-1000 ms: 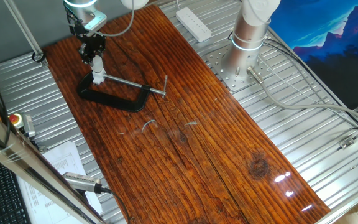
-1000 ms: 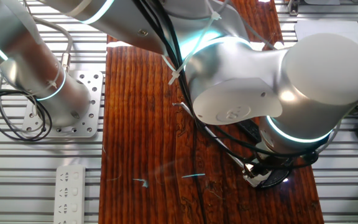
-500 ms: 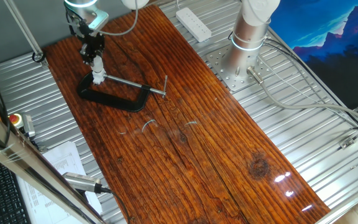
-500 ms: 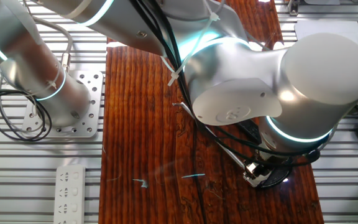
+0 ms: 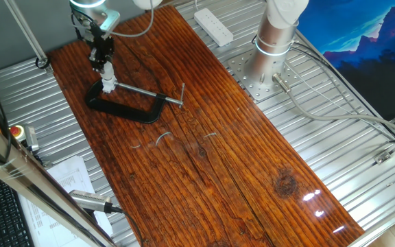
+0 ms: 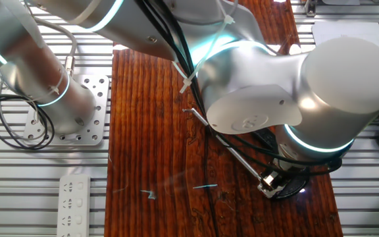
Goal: Take out the light bulb by rotating it
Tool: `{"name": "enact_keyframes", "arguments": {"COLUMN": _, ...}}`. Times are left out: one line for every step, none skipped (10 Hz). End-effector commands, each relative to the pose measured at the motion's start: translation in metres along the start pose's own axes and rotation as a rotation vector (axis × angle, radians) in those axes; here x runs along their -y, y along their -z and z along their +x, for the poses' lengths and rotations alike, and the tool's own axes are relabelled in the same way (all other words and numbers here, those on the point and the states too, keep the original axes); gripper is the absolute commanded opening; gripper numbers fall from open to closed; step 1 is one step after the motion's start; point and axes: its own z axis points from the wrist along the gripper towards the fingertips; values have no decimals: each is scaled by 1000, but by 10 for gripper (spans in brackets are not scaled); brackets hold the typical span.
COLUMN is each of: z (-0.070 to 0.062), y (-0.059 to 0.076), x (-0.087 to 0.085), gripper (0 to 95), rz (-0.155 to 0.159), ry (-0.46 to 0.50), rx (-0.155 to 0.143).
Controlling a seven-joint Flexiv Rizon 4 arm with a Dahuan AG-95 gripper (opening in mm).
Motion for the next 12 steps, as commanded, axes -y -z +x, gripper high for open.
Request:
{"name": "enact_keyframes", "arguments": {"z": 0, "y": -2, "x": 1, "gripper": 0, "rz": 0, "ry": 61, "rx": 18}}
{"name": "enact_keyframes", "arguments": {"z": 0, "y": -2, "x": 1, "gripper": 0, "rz": 2, "ry": 75, "rx": 24}}
{"name": "enact_keyframes", "arguments": {"z": 0, "y": -2, "x": 1, "gripper": 0, "rz": 2, "ry": 89, "rx": 29}}
{"name": "enact_keyframes", "arguments": {"z": 0, "y": -2, "x": 1, "gripper": 0, "rz": -5, "ry": 118, "rx": 37}}
{"name": "enact_keyframes", "arguments": {"z": 0, "y": -1, "x": 1, "gripper": 0, "rz": -12, "ry": 129, "rx": 44}}
{"name": "enact_keyframes", "arguments": {"z": 0, "y": -1, "x": 1, "gripper": 0, "rz": -12, "ry": 165, "rx": 52}}
{"name": "enact_keyframes", "arguments": {"z": 0, "y": -1, "x": 1, "gripper": 0, "rz": -3, "ry": 208, "rx": 60}}
{"name": "enact_keyframes", "arguments": {"z": 0, "y": -1, "x": 1, "gripper": 0, "rz": 11, "ry": 251, "rx": 67}}
{"name": "enact_keyframes", "arguments": {"z": 0, "y": -1, "x": 1, "gripper": 0, "rz": 12, "ry": 276, "rx": 67}}
{"name": "enact_keyframes", "arguments": {"z": 0, "y": -1, "x": 1, "gripper": 0, "rz": 16, "ry": 299, "rx": 69}}
{"name": "enact_keyframes", "arguments": {"z": 0, "y": -1, "x": 1, "gripper": 0, "rz": 26, "ry": 325, "rx": 70}}
{"name": "enact_keyframes", "arguments": {"z": 0, "y": -1, "x": 2, "gripper": 0, "rz": 26, "ry": 343, "rx": 70}}
